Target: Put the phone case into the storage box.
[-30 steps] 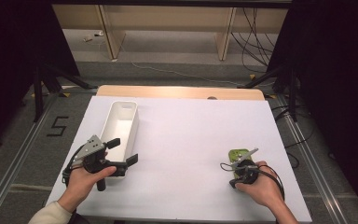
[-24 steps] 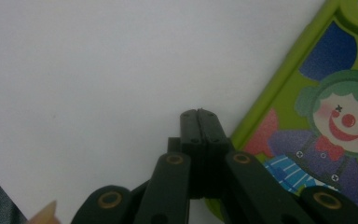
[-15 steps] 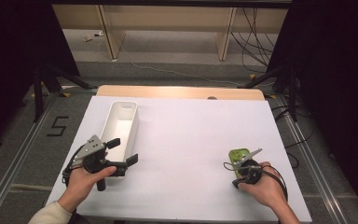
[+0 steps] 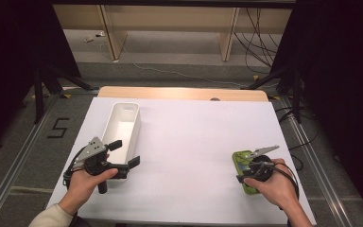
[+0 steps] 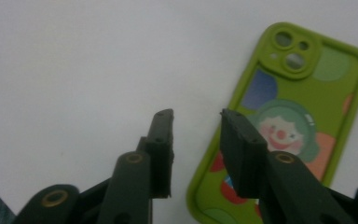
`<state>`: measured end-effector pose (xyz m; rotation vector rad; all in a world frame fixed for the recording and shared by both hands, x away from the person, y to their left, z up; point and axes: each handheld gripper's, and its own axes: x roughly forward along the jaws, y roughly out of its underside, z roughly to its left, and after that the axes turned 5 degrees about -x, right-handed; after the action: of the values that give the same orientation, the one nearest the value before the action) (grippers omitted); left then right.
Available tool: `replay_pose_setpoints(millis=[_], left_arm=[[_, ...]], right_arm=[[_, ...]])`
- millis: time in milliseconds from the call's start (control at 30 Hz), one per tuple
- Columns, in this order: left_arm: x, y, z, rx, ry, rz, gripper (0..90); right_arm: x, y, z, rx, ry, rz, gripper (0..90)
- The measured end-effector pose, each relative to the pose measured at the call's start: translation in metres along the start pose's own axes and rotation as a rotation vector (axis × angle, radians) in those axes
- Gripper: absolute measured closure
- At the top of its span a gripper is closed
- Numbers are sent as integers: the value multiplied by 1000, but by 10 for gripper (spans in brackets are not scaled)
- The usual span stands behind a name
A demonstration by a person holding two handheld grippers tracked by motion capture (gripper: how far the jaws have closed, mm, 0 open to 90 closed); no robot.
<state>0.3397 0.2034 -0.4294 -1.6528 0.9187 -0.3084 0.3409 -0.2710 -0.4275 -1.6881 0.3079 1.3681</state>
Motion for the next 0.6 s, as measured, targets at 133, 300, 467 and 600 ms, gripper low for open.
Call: replay_pose_setpoints(millis=[133, 300, 467, 600], left_arm=[[0, 0, 0, 1, 0, -1, 19], [0, 0, 0, 0, 1, 0, 19], [0, 0, 0, 0, 3, 0, 19], [0, 0, 0, 0, 3, -1, 19]], right_arm=[[-4, -4, -12, 35, 37, 10, 573], [-1, -11, -25, 91, 133, 83, 335], [7, -15, -34, 166, 179, 167, 195], [15, -17, -37, 196, 202, 197, 164]])
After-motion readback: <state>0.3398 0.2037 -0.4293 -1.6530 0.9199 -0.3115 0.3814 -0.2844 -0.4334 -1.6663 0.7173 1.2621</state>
